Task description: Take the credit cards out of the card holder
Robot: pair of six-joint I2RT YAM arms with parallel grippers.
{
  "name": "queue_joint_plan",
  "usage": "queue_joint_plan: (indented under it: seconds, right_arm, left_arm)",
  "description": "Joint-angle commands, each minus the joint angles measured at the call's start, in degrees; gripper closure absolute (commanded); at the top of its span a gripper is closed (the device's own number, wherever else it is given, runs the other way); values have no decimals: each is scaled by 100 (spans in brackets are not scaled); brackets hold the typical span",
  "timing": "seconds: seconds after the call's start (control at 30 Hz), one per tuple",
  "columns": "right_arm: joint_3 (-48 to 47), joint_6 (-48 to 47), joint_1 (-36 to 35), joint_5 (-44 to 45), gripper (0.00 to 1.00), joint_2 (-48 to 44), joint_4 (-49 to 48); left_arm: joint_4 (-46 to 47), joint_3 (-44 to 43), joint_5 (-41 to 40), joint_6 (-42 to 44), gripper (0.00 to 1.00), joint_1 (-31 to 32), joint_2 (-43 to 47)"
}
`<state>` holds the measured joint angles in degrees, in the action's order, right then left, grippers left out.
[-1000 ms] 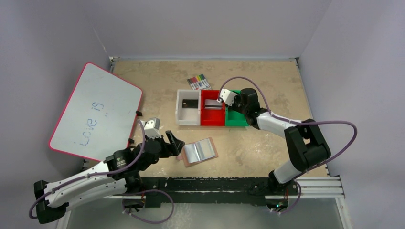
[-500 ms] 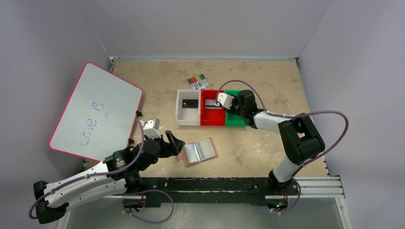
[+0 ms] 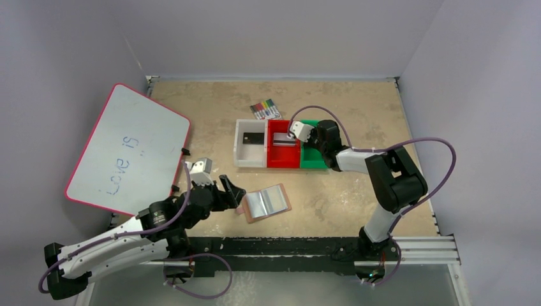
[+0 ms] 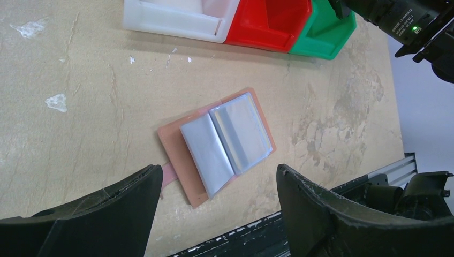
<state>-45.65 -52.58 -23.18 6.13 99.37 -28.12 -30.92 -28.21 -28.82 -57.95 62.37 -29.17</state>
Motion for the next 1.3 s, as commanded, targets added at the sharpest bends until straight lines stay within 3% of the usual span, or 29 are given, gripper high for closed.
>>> queue_joint_plan:
  seconds: [0.0,0.4,0.53,1.03,1.27]
  right_arm:
    - [24,-76,0,274,90,-159,-785]
    - [479,-142,-59,370,97,-685,-1292]
    - [466,-137,-65,251,97,-706,-1002]
    - [375,-57,-147,45,85,-357,-423]
    - [218,166,-160,-385,82,-747,278]
  left_arm:
    - [47,-56,-124,-64,23,3,78]
    - [155,-17,-80,-60,23,2,-28]
    - [161,-3,-71,-71,23,3,-22]
    - [176,39,-54,-93,23,0,-19]
    - [156,60,-41,-79,23,3,-26]
